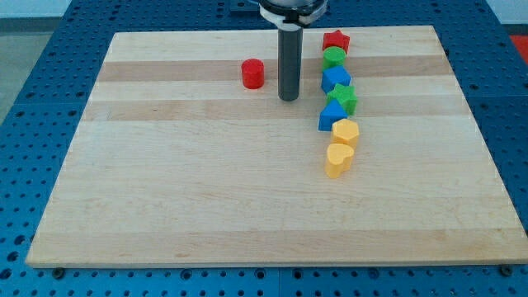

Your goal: Move the red circle towards the center

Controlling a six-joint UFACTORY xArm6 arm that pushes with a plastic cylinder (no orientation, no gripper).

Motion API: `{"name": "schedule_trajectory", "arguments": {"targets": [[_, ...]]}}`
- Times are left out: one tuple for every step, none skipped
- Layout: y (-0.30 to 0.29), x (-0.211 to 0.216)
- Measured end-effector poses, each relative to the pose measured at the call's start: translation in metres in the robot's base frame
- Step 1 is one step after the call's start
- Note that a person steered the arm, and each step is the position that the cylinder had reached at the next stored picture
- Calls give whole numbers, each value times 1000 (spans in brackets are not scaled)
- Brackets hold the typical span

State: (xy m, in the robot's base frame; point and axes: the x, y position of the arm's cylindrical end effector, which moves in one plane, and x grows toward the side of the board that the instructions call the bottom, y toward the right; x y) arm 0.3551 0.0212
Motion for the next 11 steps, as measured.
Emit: {"name": "schedule_trajectory", "arguments": {"targets": [[0, -28], [0, -56], [-17, -81], [-33, -84], [-43, -84], [-65, -84], [-66, -84], [-66, -84], [-66, -74], [-66, -47], [-66, -20]]}}
